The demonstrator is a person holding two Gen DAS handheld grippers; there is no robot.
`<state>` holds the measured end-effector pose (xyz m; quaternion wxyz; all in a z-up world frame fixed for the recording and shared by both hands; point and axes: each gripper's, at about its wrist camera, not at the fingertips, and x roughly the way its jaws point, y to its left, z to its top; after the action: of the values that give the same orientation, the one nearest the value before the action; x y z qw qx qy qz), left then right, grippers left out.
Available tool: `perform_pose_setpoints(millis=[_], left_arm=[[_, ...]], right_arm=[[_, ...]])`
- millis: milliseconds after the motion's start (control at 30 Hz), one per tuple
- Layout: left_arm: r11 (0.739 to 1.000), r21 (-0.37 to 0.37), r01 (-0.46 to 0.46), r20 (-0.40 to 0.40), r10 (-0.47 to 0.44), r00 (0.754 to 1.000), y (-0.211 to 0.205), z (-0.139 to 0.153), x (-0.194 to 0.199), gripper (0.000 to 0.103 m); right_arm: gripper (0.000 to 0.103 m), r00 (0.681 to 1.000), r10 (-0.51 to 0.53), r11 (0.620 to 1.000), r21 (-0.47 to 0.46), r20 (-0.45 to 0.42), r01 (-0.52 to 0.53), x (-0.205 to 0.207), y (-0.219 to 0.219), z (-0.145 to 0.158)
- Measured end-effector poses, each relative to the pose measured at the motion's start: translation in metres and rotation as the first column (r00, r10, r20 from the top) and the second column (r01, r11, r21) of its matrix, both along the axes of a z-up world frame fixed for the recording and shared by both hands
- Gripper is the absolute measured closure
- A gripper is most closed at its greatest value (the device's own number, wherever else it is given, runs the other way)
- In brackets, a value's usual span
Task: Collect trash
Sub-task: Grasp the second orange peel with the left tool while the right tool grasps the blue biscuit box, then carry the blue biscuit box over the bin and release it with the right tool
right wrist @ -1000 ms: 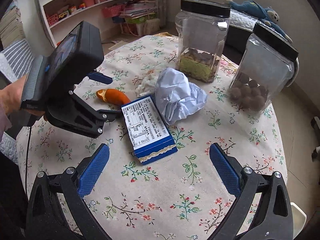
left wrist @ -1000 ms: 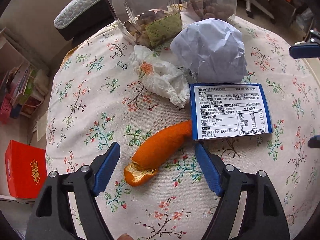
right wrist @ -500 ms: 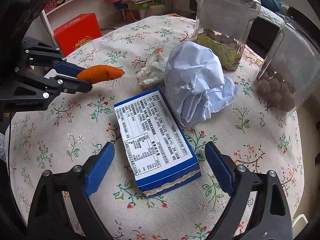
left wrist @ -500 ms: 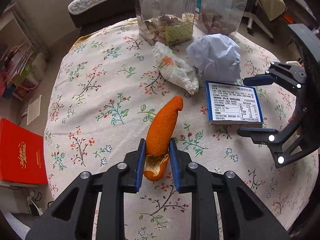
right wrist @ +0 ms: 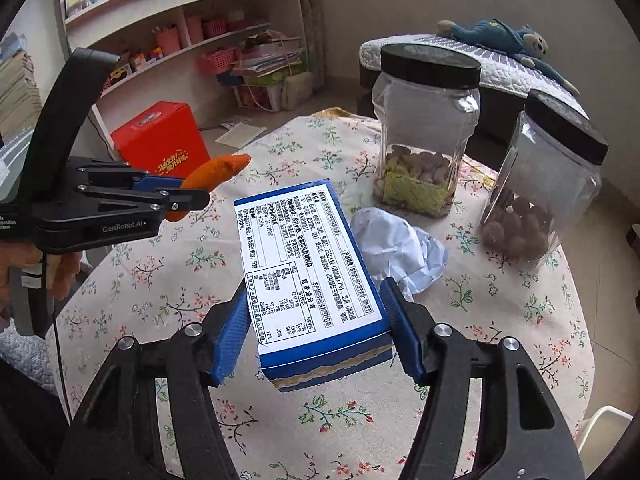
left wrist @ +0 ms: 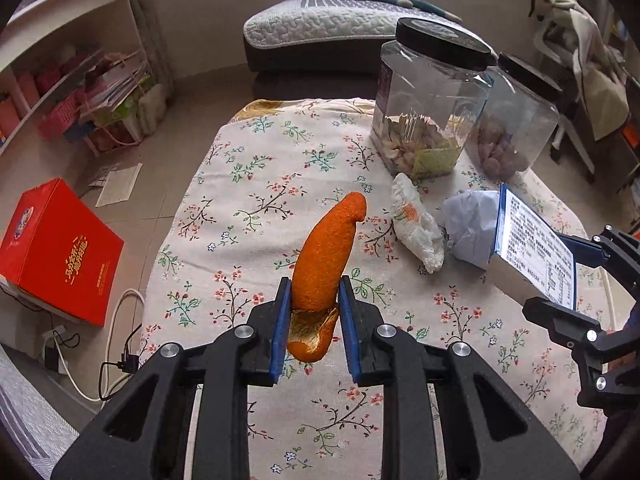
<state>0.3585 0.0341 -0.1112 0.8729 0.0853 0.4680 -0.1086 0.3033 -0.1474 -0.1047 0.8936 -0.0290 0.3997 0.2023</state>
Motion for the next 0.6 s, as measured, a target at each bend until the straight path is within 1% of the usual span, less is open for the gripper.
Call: perform_pose_setpoints(millis=[100, 200, 300, 367, 467, 600], left_arm=[[0.999, -0.007, -0.032, 0.043, 0.033, 0.999, -0.003, 0.016, -0.009, 0.079], [0.997, -0.013, -0.081, 0.097, 0.082, 0.992, -0.005, 0.033, -0.022, 0.079], [0.992, -0.046, -0.121, 0.145, 0.127, 0.981, -0.009, 0.048, -0.034, 0.079], [0.991, -0.045, -0.124, 0.184, 0.130, 0.974, -0.016, 0.057, -0.043, 0.079], [0.990, -0.061, -0.129, 0.239, 0.140, 0.961, -0.027, 0.069, -0.055, 0.079], [0.987, -0.086, -0.136, 0.292, 0.155, 0.944, -0.041, 0.083, -0.069, 0.078]], right_arm=[[0.043, 0.996, -0.056, 0.998, 0.008, 0.073, 0.056, -0.010, -0.006, 0.022], [0.043, 0.980, -0.133, 0.991, -0.002, 0.147, 0.135, -0.019, -0.011, 0.039], [0.043, 0.955, -0.211, 0.976, -0.005, 0.207, 0.217, -0.029, -0.019, 0.050], [0.042, 0.935, -0.255, 0.965, 0.005, 0.245, 0.262, -0.035, -0.025, 0.056], [0.042, 0.908, -0.299, 0.951, 0.013, 0.292, 0.309, -0.045, -0.034, 0.064], [0.042, 0.876, -0.346, 0.933, 0.026, 0.337, 0.359, -0.056, -0.046, 0.074]])
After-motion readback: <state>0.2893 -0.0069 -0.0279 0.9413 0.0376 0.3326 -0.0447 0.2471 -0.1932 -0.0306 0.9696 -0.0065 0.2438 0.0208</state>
